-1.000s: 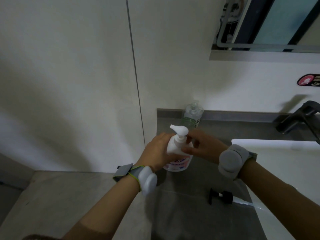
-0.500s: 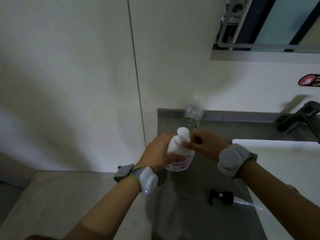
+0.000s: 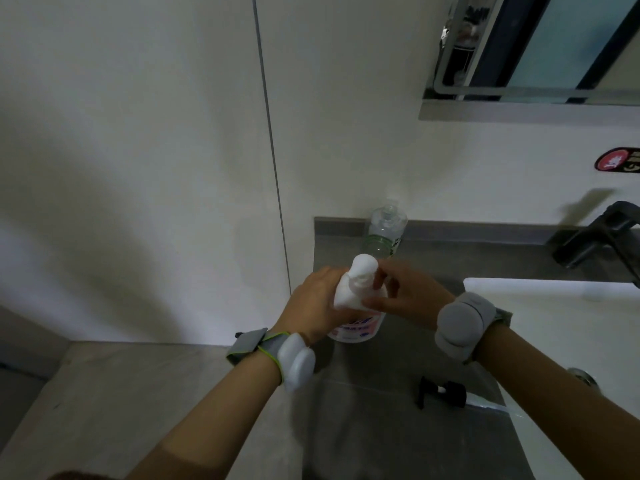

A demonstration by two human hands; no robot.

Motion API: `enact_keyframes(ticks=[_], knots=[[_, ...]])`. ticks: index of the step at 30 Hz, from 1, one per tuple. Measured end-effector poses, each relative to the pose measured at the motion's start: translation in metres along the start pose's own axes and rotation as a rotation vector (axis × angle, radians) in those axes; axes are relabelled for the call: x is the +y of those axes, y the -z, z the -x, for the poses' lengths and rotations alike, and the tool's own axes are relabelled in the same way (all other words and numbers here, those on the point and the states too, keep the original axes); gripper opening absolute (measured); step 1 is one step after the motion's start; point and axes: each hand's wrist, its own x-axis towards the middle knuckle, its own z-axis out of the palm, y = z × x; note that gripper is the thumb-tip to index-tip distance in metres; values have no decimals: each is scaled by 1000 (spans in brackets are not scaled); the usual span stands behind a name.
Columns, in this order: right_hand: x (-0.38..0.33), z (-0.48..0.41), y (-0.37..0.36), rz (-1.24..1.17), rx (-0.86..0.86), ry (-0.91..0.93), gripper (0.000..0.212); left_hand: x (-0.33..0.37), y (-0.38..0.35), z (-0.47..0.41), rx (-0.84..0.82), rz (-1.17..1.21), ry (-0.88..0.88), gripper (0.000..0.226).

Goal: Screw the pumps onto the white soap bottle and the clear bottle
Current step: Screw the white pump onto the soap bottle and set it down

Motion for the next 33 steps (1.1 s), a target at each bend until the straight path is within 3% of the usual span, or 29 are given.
enact_keyframes(ticks=[4,10,17,24,27,33], knots=[[1,-3,0,24,28,-68,26,-1,2,3,-16,12,-28,52],[-4,-5,-10,38,80,-5,41,2,-5,-2,-17,-25,71,52],[-6,-8,-19,-41,196,-80,45,4,2,4,12,-28,-15,52],[-12,-5,-14,-4,96,-112,54,6,2,4,6,-73,11,55],[-23,-1,-10,-44,214,-51,59,5,2,2,-1,-40,8,56],[-34,-5,-10,-56,313,-2,43,2,-2,5,34,2,27,55]])
